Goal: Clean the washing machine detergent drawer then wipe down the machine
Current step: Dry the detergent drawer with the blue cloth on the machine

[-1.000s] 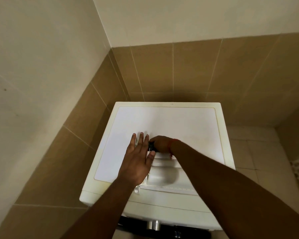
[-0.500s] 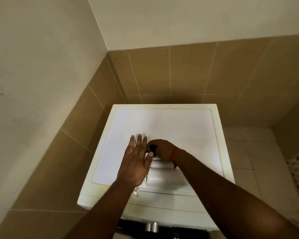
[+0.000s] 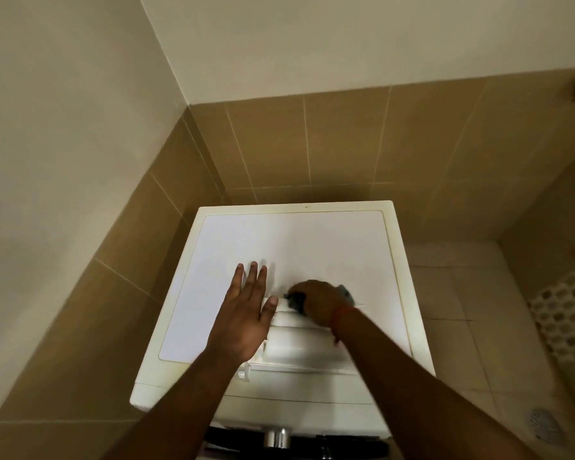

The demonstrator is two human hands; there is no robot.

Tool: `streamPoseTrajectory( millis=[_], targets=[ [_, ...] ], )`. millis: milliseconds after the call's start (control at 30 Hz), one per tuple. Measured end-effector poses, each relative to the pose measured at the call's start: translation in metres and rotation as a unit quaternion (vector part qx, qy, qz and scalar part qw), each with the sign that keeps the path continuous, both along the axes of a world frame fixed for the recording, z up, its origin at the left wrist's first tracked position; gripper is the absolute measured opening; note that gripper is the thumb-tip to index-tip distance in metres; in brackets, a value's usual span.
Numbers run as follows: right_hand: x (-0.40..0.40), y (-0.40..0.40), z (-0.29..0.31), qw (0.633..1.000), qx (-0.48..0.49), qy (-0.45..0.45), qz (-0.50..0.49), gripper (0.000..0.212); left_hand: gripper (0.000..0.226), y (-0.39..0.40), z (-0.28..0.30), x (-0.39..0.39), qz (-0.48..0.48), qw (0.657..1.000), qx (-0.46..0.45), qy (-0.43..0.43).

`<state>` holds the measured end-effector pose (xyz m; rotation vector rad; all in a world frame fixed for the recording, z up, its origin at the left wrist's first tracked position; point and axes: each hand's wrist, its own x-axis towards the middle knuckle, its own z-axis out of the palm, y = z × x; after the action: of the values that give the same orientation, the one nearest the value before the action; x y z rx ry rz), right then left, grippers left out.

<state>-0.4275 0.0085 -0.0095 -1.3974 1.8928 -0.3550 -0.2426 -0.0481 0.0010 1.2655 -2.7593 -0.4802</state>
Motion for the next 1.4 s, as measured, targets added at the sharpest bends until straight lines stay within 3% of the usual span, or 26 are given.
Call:
streamPoseTrajectory(
  millis=[67,167,367,467,633,700,800,900,1000,1100,1233,1300,1400],
  targets=[
    [0.023,-0.01,0.003,0.999,-0.023,0.024,0.033,0.033,0.079,0.0,0.001,-0.001,0.005,1.0,-0.006,-0.015],
    [0.01,0.007,0.001,0.999,-0.028,0.037,0.018,0.042,0.082,0.001,0.001,-0.001,0.005,1.0,0.0,-0.007],
    [-0.058,0.083,-0.02,0.991,-0.026,0.008,-0.129,0.055,0.073,0.0,0.001,-0.002,0.007,0.999,0.025,0.029],
    [-0.023,0.085,-0.033,0.978,-0.089,0.084,-0.169,0.047,0.073,0.0,-0.002,-0.001,0.005,0.997,0.049,0.056],
    [-0.003,0.069,-0.024,0.963,-0.1,0.131,-0.214,0.031,0.082,0.003,0.004,0.003,0.029,0.978,0.128,0.165],
    [-0.011,0.065,-0.012,0.951,-0.131,0.128,-0.248,0.039,0.082,0.003,0.002,0.005,0.039,0.958,0.169,0.227],
    [0.0,0.043,0.014,0.918,-0.232,0.052,-0.316,0.044,0.079,0.004,-0.004,-0.001,0.054,0.919,0.24,0.307],
    [0.05,0.012,0.036,0.934,-0.262,-0.013,-0.243,0.041,0.066,0.009,-0.007,-0.009,0.057,0.901,0.265,0.34],
    [0.096,-0.006,0.03,0.961,-0.23,0.041,-0.15,0.027,0.059,0.008,-0.01,-0.008,0.07,0.873,0.293,0.382],
    [0.111,0.0,0.023,0.964,-0.212,0.074,-0.146,0.043,0.061,0.007,-0.008,-0.002,0.058,0.909,0.245,0.332],
    [0.123,0.028,0.031,0.948,-0.283,0.015,-0.144,0.033,0.077,0.008,-0.005,0.003,0.057,0.956,0.142,0.251],
    [0.13,0.043,0.03,0.942,-0.3,-0.021,-0.148,0.035,0.073,0.008,-0.003,0.004,0.052,0.967,0.123,0.216],
    [0.133,0.064,0.018,0.929,-0.344,0.042,-0.129,0.048,0.075,0.008,0.001,0.004,0.041,0.973,0.125,0.191]
  ],
)
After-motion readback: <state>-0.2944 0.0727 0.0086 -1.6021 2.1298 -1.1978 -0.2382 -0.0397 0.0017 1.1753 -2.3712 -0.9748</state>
